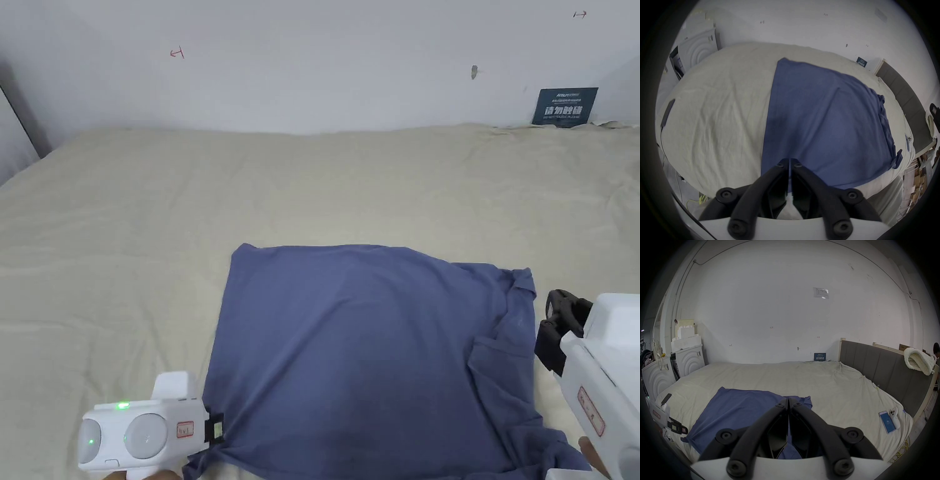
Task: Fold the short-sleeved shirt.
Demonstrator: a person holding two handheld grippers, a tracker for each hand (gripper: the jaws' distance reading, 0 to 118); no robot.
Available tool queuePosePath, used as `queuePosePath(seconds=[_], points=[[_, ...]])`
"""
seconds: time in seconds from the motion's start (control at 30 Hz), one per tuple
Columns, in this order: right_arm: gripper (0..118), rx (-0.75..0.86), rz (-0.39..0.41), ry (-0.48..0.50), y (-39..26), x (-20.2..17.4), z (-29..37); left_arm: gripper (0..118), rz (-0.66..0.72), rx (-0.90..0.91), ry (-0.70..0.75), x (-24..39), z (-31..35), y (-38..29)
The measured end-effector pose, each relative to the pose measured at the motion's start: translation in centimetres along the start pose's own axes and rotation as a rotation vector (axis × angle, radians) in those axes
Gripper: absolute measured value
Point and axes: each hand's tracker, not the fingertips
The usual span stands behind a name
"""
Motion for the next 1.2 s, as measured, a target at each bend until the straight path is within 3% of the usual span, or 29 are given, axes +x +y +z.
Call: queuePosePath(seconds=[0.03,0.17,0.2,0.3,0.4,0.47,0.57,0.67,0.8,0.87,0.97,1.2], points=[[0,-0.003,0.001,0.001,-0.1,0.0,0.0,15,0.006,-0.017,0.000,-0.3,-0.3,-0.2],[0,-0.021,0.002,0.006,-0.5,0.0,-0.2,92,0.029,-0.061,0.021,-0.7,-1.0,-1.1],[0,-0.024,0.002,0.006,-0.6,0.0,-0.2,97,0.026,-0.065,0.031,-0.7,-1.1,-1.4],[0,-0.034,-0.003,0.007,-1.0,0.1,-0.3,97,0.028,-0.082,0.052,-1.1,-1.6,-1.5],[0,-0.042,-0.006,0.007,-1.2,0.1,-0.4,88,0.047,-0.117,0.062,-1.3,-1.9,-1.9],[0,-0.044,-0.006,0.006,-1.3,0.2,-0.4,61,0.051,-0.137,0.061,-1.5,-2.2,-2.2],[0,-0.049,-0.008,0.005,-1.4,0.4,-0.4,48,0.058,-0.165,0.055,-1.2,-2.4,-2.6],[0,-0.052,-0.009,0.001,-1.5,0.5,-0.4,20,0.028,-0.173,0.069,-0.5,-2.0,-2.4],[0,-0.060,-0.016,-0.002,-1.5,0.6,-0.1,13,-0.041,-0.176,0.077,-0.2,-2.0,-2.6],[0,-0.068,-0.017,-0.002,-1.6,0.7,0.0,5,-0.035,-0.159,0.071,-0.5,-1.7,-2.7],[0,-0.090,-0.020,-0.004,-2.2,1.3,0.1,2,-0.021,-0.095,0.025,-0.5,-0.5,-2.7],[1,-0.329,-0.035,0.003,-6.0,3.1,-0.9,2,-0.041,0.000,0.013,0.4,2.1,-1.9]])
